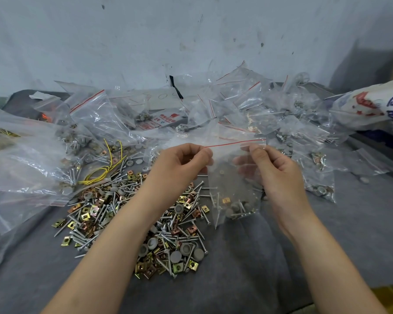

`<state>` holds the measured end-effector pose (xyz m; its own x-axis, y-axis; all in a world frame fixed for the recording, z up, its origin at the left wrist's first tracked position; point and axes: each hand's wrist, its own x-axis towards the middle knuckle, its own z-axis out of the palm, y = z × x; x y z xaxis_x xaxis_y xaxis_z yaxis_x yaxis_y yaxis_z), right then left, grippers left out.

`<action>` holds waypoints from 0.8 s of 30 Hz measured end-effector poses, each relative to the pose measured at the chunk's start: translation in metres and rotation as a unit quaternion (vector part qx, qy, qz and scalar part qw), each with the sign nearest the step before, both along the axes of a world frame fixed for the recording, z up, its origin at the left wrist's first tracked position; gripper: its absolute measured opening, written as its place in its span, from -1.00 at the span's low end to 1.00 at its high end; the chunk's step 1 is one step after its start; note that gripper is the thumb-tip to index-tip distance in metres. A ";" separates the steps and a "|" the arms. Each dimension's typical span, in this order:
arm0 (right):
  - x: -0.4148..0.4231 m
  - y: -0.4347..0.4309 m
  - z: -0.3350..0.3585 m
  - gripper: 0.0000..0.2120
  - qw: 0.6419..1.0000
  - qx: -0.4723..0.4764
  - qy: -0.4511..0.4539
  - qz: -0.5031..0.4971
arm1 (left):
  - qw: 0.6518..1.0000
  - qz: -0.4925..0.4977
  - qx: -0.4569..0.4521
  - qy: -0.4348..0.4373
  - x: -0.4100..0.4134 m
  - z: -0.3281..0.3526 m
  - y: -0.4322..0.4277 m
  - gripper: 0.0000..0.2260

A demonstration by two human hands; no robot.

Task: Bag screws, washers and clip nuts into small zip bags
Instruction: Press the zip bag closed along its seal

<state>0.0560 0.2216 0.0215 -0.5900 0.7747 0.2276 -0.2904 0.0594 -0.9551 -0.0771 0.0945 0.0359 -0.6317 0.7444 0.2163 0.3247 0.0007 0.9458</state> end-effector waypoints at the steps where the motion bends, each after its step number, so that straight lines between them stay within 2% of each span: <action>1: 0.000 0.000 0.000 -0.82 1.000 0.002 0.000 0.002 | 1.000 0.002 0.000 0.004 0.001 0.000 0.000 -0.83; 24: 0.001 0.002 -0.005 -0.85 0.999 0.033 -0.018 0.034 | 1.000 -0.002 -0.001 0.004 0.010 0.004 0.002 -0.85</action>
<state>0.0569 0.2237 0.0160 -0.6488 0.7171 0.2545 -0.2616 0.1039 -0.9596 -0.0674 0.0962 0.0396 -0.6277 0.7469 0.2194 0.3318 0.0018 0.9433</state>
